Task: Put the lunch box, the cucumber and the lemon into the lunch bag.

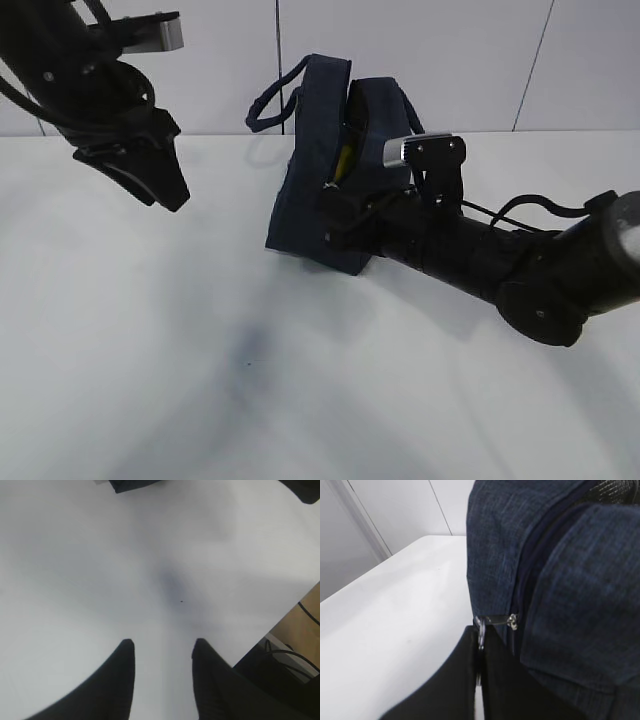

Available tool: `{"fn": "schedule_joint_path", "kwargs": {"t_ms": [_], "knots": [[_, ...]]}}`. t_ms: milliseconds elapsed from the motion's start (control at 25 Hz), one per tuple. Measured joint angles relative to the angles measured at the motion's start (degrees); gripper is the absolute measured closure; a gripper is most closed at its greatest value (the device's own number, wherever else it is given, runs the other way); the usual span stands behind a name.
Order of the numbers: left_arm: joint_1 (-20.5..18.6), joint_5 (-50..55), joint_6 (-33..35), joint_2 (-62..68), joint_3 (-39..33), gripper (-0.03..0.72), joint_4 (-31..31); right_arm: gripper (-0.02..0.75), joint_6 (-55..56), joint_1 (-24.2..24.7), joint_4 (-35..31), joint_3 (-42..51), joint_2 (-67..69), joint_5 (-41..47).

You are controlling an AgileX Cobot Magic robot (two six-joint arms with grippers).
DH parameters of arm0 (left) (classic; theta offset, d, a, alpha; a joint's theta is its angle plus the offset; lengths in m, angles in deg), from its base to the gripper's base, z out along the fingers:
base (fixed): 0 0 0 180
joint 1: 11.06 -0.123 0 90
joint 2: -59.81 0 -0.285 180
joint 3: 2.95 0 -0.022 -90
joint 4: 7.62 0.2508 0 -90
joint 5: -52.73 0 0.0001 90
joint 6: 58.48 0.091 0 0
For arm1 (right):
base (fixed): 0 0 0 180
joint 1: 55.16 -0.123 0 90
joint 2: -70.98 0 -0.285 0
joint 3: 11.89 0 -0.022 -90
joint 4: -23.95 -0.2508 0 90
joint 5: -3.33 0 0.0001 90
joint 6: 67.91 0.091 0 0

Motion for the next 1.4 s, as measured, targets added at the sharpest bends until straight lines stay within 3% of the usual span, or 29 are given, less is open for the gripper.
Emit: {"fn": "schedule_joint_path", "kwargs": {"t_ms": [200,600,960,1240,1400], "knots": [[0.6,-2.2,1.7,2.3,0.0,0.379,0.0,0.731,0.0,0.0,0.0,0.0,-2.3,1.7],[6.0,-12.7,6.2,5.5,0.0,0.370,1.8,0.731,0.0,0.0,0.0,0.1,-6.3,5.1],[7.2,-17.3,7.9,8.9,0.0,0.370,2.4,0.731,-0.2,0.0,-0.3,-0.8,-8.2,7.4],[8.4,-26.4,8.7,11.8,0.0,0.370,1.9,0.731,-0.3,0.0,-2.3,-1.1,-8.3,7.7],[9.0,-29.3,12.2,13.2,0.0,0.370,-1.0,0.731,-0.3,0.0,-3.2,-1.1,-8.3,7.7]]}}
